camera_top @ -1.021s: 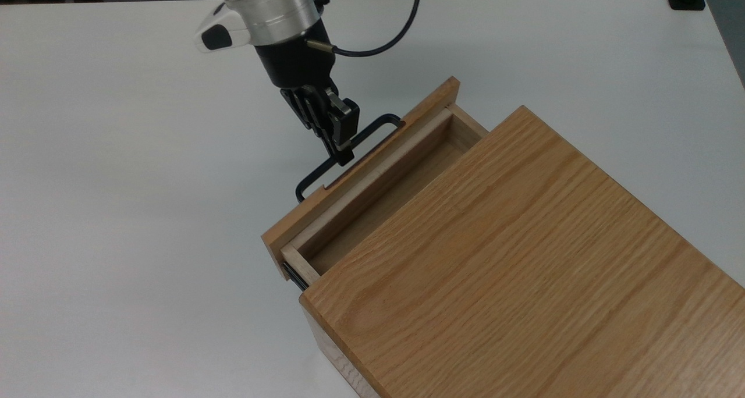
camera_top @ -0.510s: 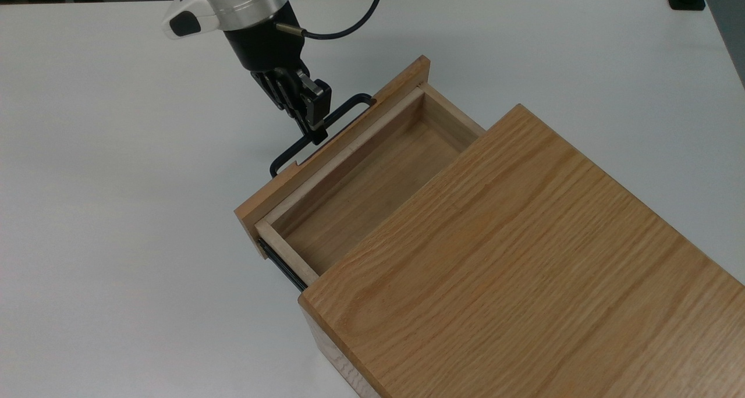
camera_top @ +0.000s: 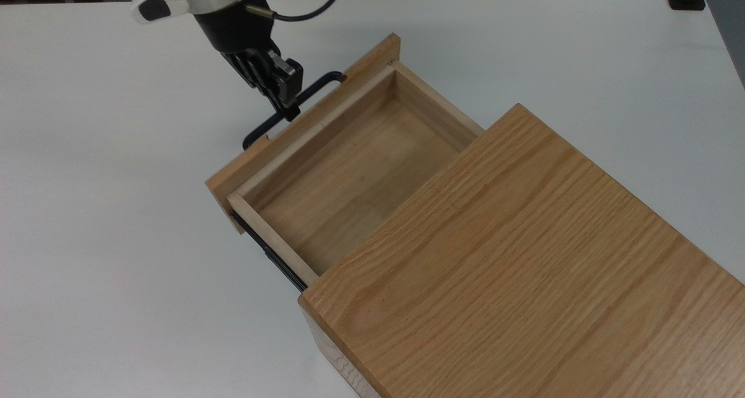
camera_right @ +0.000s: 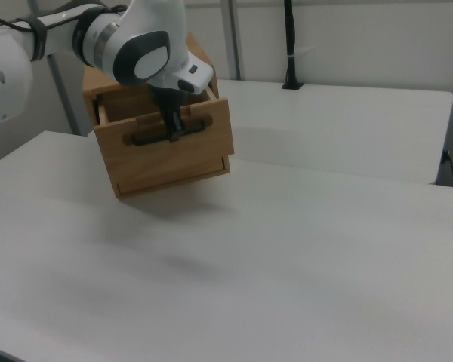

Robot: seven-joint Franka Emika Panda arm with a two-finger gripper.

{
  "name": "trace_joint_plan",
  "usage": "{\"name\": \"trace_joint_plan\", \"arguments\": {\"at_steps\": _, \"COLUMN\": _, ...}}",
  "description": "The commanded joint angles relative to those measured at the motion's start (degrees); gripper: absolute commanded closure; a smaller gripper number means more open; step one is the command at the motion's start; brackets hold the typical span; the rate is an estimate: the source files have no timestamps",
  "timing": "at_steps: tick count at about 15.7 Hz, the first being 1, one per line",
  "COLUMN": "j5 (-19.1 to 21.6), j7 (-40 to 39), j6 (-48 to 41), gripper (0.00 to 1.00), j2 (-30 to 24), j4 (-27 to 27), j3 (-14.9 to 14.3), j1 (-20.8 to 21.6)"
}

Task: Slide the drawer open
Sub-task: 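Pull the grasped handle outward, sliding the drawer out of the cabinet, then open the gripper, release the handle and lift away from the drawer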

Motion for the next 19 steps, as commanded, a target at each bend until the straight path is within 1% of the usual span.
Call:
{"name": "trace_joint_plan", "arguments": {"at_steps": 1, "j5": -2.25, "j7": -4.52, "j6": -2.22, "gripper": 0.91, "j2": -2.5, "j4": -2.54, "j3": -1.25, "j1": -2.36}}
{"name": "trace_joint_plan", "arguments": {"at_steps": 3, "j5": -3.47, "j7": -5.93, "j6": -3.71, "gripper": 0.91, "j2": -2.59, "j4": -2.54, "j3": -1.25, "j1": -2.97}}
{"name": "trace_joint_plan", "arguments": {"at_steps": 6, "j5": -3.74, "j7": -7.68, "j6": -6.69, "gripper": 0.91, "j2": -3.03, "j4": -2.45, "j3": -1.34, "j1": -4.29}}
{"name": "trace_joint_plan", "arguments": {"at_steps": 7, "j5": -3.74, "j7": -8.91, "j6": -7.75, "gripper": 0.9, "j2": -3.38, "j4": -2.45, "j3": -1.34, "j1": -4.38}}
{"name": "trace_joint_plan", "arguments": {"at_steps": 8, "j5": -3.74, "j7": -9.45, "j6": -8.37, "gripper": 0.86, "j2": -3.47, "j4": -2.36, "j3": -1.34, "j1": -4.47}}
{"name": "trace_joint_plan", "arguments": {"at_steps": 9, "j5": -3.74, "j7": -9.36, "j6": -8.81, "gripper": 0.68, "j2": -3.64, "j4": -2.36, "j3": -1.51, "j1": -4.64}}
{"name": "trace_joint_plan", "arguments": {"at_steps": 10, "j5": -3.66, "j7": -9.28, "j6": -9.6, "gripper": 0.39, "j2": -3.64, "j4": -2.28, "j3": -1.6, "j1": -5.08}}
{"name": "trace_joint_plan", "arguments": {"at_steps": 11, "j5": -3.65, "j7": -9.19, "j6": -10.13, "gripper": 0.21, "j2": -3.64, "j4": -2.1, "j3": -1.6, "j1": -5.26}}
{"name": "trace_joint_plan", "arguments": {"at_steps": 12, "j5": -3.65, "j7": -9.01, "j6": -10.31, "gripper": 0.01, "j2": -3.64, "j4": -2.01, "j3": -1.6, "j1": -5.26}}
{"name": "trace_joint_plan", "arguments": {"at_steps": 15, "j5": -5.32, "j7": -9.01, "j6": -10.48, "gripper": 0.0, "j2": -4.43, "j4": -1.75, "j3": -1.6, "j1": -5.26}}
{"name": "trace_joint_plan", "arguments": {"at_steps": 19, "j5": -5.76, "j7": -9.19, "j6": -12.24, "gripper": 0.0, "j2": -6.8, "j4": -1.66, "j3": -1.78, "j1": -5.52}}
